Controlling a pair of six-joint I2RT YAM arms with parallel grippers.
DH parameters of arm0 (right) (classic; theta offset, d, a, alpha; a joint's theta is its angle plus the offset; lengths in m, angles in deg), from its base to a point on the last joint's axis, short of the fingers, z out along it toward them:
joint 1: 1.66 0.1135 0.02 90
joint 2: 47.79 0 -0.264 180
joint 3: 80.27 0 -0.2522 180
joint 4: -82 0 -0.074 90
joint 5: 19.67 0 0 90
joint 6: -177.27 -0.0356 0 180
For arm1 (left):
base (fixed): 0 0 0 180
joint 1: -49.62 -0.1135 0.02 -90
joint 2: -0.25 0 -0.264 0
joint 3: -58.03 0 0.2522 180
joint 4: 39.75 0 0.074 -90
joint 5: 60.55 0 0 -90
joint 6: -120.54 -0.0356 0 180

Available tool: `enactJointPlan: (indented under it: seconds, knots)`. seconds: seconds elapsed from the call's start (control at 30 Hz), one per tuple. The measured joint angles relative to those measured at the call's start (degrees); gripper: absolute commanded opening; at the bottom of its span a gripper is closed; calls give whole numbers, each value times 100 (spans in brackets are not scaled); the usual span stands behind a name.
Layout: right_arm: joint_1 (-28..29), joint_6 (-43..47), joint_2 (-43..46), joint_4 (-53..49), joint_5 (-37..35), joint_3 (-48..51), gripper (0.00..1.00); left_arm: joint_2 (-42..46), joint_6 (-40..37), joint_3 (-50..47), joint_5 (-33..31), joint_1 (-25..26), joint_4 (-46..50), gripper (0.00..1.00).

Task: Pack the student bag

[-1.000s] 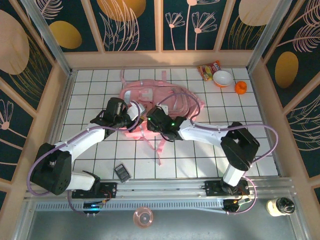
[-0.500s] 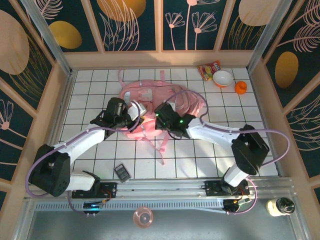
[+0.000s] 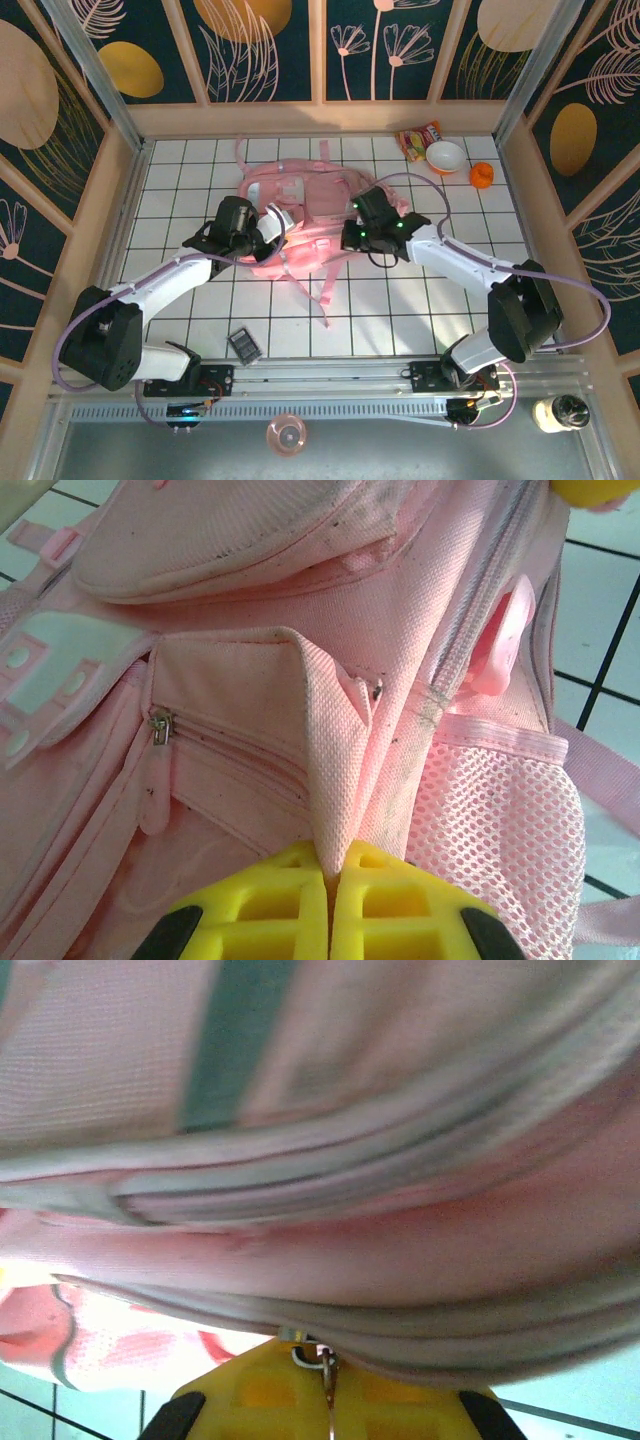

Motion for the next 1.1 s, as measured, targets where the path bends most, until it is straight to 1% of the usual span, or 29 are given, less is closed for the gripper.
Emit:
enactJointPlan:
  seconds: [0.17,0.27,0.33,0.37,0.43,0.5,0.57,0.63,0.7,0.77,0.83,0.9,1.0,1.1]
  knots:
    - [-214,457,57,-59,321,116,0,42,-236,-24,-48,7,46,0]
    - [-516,675,295,-63,623,363,0,190,-391,-149,-85,-57,48,1]
    - [-625,839,496,-37,839,507,0,334,-514,-267,-61,-299,94,14]
    - [-579,885,579,33,914,568,0,398,-542,-308,-61,-411,111,18]
    - [-245,896,741,278,1029,702,0,507,-612,-354,-225,-636,175,28]
    - [170,787,802,544,1106,826,0,525,-654,-369,-520,-817,190,32]
    - [599,619,776,785,1158,922,0,455,-697,-361,-785,-935,175,40]
    - [981,426,673,973,1156,949,0,273,-719,-238,-951,-988,236,60]
    - [1224,234,551,1123,1180,949,0,94,-719,33,-962,-1040,455,70]
    - [1338,57,472,1263,1246,949,0,74,-743,297,-763,-1067,691,75]
    - [1357,-57,442,1410,1296,949,0,284,-831,369,-463,-973,769,82]
    - [1351,-142,422,1478,1349,949,0,693,-981,256,-286,-680,817,86]
    - [1351,-146,391,1488,1438,949,0,1226,-1204,55,4,-24,863,84]
    - [1316,-146,382,1488,1495,949,0,1102,-1353,57,146,463,861,82]
